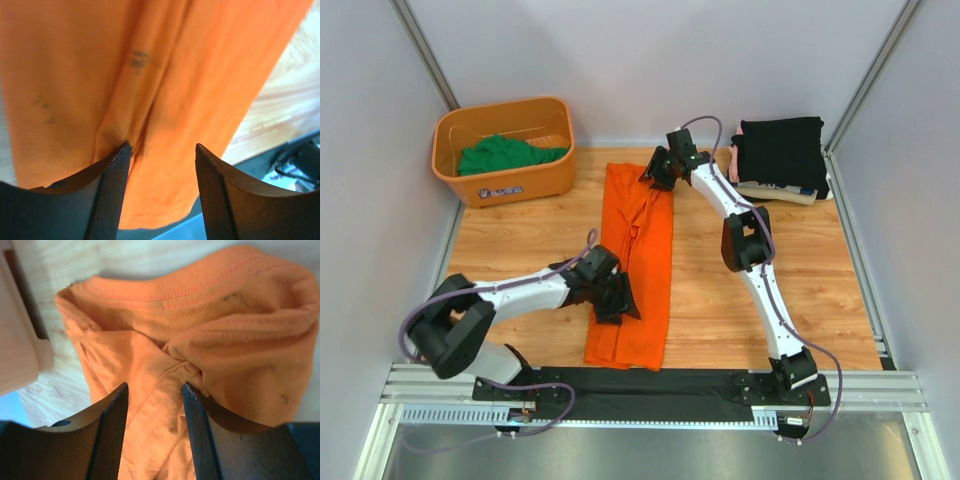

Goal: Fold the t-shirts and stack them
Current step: Fold the tshirt

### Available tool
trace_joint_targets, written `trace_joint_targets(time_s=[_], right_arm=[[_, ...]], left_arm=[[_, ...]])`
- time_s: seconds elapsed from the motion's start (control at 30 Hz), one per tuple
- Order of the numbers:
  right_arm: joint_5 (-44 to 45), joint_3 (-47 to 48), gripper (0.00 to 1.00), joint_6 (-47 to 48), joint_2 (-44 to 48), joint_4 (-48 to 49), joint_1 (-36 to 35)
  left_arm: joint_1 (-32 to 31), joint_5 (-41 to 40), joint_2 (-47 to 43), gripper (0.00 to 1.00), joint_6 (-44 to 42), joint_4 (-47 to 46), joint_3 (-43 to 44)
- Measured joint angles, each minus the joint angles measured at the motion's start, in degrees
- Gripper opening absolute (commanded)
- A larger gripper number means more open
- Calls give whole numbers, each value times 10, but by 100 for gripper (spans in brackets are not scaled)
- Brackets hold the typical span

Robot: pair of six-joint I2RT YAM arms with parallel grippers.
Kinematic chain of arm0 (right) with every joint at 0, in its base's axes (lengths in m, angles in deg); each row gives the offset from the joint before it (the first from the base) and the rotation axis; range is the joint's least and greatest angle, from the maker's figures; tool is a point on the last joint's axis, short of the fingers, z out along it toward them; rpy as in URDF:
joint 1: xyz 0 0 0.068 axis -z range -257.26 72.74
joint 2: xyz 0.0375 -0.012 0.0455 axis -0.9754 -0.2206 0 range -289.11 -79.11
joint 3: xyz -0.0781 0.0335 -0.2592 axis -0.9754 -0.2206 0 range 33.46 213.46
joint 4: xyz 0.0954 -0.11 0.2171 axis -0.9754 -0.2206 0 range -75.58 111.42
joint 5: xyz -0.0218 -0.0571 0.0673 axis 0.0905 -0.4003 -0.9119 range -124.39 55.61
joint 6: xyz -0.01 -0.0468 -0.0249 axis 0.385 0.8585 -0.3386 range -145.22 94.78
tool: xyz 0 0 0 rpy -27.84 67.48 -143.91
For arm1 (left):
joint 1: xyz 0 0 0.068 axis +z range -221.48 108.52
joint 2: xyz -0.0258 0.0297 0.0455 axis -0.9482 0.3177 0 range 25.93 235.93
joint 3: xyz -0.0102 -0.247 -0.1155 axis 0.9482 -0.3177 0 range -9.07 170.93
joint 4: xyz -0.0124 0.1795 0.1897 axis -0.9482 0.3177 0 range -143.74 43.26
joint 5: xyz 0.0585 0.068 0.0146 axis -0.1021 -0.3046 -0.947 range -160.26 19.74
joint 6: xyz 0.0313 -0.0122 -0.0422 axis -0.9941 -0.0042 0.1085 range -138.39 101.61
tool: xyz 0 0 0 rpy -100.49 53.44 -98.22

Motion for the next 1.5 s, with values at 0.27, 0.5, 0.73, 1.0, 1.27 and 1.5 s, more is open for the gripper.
trace_joint_targets(time_s=[0.27,0.5,0.73,1.0,1.27,1.5], right_arm=[[-15,13,52,0,-31,114,35],[-25,13,67,15,-37,185,53],[-76,-23,91,30,0,239,55],[-50,-355,88,64,358,204,47],[3,-808,85,49,794,169,-21],[33,-1154,77,-63,927,134,-201]], left_arm=[[-130,15,100,64,38,9,142],[-203,-38,21,64,50,89,174],[-206,-167,-121,68,42,198,184],[-111,-215,-253,68,-8,260,151],[-16,-196,-310,72,-60,264,55],[16,-156,-338,74,-92,217,-40]])
